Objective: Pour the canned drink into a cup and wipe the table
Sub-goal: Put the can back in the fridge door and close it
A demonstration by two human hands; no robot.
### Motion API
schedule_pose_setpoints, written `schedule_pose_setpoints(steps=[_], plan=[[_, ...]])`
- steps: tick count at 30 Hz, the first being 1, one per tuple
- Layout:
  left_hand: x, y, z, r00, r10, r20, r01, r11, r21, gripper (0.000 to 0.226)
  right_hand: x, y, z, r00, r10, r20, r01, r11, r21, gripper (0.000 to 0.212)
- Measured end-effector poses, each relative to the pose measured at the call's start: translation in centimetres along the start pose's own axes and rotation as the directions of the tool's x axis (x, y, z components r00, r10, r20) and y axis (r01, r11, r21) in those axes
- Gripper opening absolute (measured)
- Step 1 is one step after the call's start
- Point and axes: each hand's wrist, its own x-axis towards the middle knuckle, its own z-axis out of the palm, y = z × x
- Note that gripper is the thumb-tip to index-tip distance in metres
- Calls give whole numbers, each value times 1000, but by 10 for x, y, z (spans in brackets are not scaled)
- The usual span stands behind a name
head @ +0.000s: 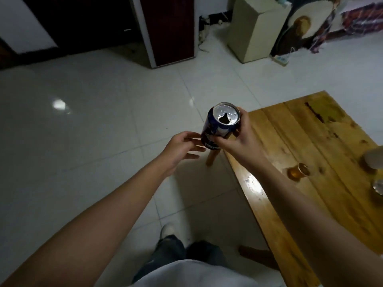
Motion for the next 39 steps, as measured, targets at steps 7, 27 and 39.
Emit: schedule_pose_setpoints(steps=[7, 27, 39], plan=[[-35, -25, -96, 984, -31, -177, 12, 994, -111, 30, 15, -22, 98, 980, -58, 188, 55, 998, 24, 70], [-53, -54, -250, 951, -78, -299, -8, 962, -274, 38, 57, -63, 252, 936, -114, 333, 138, 989, -48, 64], [48, 0, -284, 968, -36, -250, -26, 970, -240, 38, 168, -64, 248, 954, -104, 281, 131, 988, -78, 66]])
